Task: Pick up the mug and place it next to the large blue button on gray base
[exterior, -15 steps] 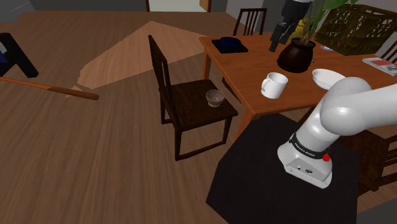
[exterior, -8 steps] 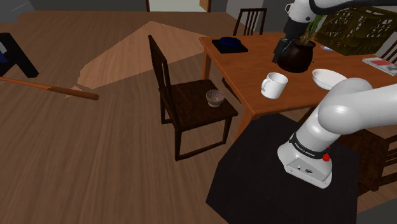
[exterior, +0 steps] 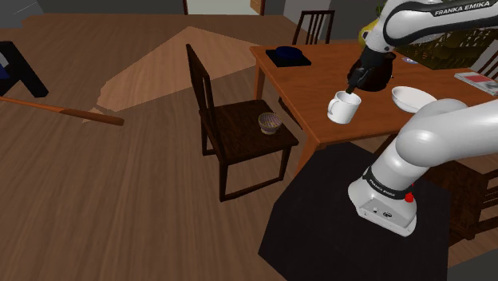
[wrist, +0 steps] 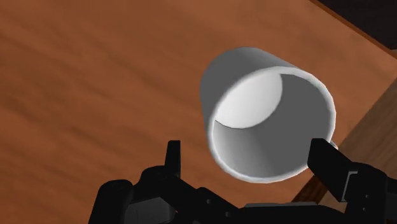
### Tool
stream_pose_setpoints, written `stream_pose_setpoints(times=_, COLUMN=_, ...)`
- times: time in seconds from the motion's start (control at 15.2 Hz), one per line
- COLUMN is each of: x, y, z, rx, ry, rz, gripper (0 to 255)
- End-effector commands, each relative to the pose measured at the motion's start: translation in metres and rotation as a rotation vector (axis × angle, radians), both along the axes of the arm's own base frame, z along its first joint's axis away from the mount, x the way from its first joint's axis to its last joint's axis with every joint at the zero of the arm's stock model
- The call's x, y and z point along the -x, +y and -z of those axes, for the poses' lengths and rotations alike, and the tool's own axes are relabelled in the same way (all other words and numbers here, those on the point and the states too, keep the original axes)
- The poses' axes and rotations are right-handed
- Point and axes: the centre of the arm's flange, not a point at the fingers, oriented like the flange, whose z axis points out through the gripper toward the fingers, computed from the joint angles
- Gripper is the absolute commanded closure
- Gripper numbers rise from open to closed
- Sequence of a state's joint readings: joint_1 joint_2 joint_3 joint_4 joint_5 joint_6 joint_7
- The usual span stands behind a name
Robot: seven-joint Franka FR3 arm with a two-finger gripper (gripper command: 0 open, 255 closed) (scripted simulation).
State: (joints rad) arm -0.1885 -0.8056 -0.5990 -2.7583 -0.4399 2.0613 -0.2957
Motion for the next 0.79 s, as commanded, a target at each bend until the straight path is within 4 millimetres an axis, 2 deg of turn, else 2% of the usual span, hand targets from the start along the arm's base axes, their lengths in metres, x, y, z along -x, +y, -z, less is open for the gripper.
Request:
stream_pose_setpoints(times=0.0, x=0.006, y=-0.019, z=0.018, rx=-0.009, ry=-0.002, rz=0.004, gripper=0)
stream_pose_setpoints(times=0.53, x=0.004, y=-0.020, z=0.060, rx=-0.010, ry=-0.002, rz=0.005, gripper=0)
stream_pose_setpoints(times=0.73, x=0.004, y=-0.020, z=0.060, rx=-0.010, ry=-0.002, rz=0.005, gripper=0)
